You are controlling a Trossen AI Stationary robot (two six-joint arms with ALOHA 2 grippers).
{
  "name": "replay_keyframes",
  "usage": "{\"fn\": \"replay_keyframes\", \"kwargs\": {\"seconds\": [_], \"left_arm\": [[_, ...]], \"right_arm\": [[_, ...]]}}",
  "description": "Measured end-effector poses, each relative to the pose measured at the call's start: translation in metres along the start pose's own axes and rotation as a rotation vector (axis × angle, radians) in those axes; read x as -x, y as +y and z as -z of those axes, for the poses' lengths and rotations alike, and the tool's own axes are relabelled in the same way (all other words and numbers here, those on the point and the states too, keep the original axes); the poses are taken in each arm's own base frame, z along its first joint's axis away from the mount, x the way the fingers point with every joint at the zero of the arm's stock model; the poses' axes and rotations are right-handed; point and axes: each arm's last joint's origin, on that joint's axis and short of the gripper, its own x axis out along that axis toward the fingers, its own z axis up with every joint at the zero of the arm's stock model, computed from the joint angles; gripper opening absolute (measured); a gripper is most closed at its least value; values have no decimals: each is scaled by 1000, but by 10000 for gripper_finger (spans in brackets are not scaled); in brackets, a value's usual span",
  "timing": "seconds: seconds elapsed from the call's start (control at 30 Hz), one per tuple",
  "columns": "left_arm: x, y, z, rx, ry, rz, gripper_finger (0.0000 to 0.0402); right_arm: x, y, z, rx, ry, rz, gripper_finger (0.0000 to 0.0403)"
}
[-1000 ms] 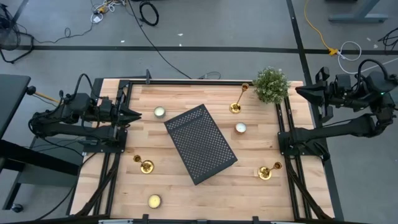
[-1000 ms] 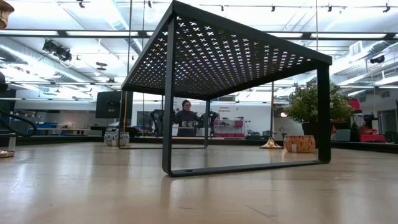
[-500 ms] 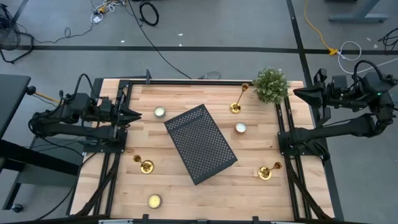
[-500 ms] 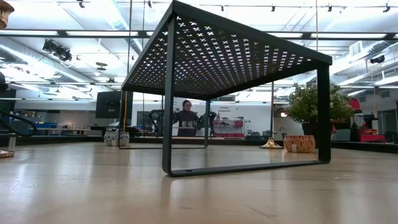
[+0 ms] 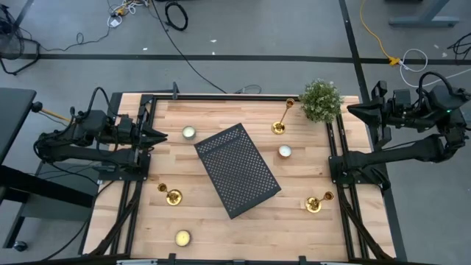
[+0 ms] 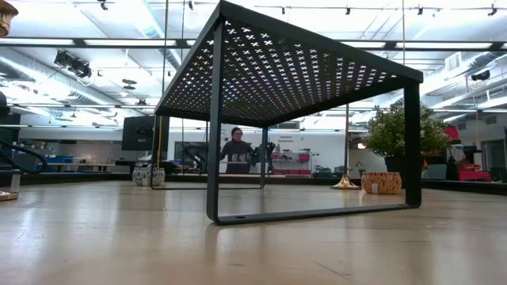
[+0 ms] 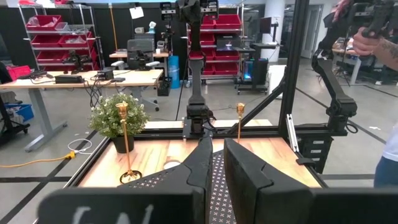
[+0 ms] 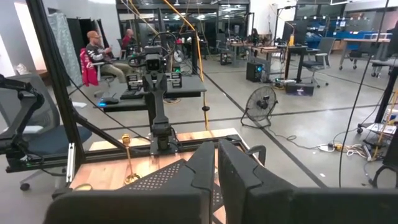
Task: Pick & Place candle stick holders
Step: Put the top gold candle holder on the shelf
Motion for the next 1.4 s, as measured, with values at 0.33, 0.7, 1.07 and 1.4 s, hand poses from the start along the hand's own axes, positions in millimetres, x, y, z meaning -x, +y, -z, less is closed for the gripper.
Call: {"fn": "replay_keyframes", "kwargs": {"seconds": [0.33,0.7,1.07,1.4], "left_arm": [[0,0,0,0,0,0,46],[0,0,0,0,0,0,46],[0,0,0,0,0,0,46],[0,0,0,0,0,0,46]], "right_arm": [[-5,1,0,3,16,1,24],[-12,-1,1,13,46,74,24],[-11,-6,5,9,89,234,24],[-10,-11,5,28,100,375,24]]}}
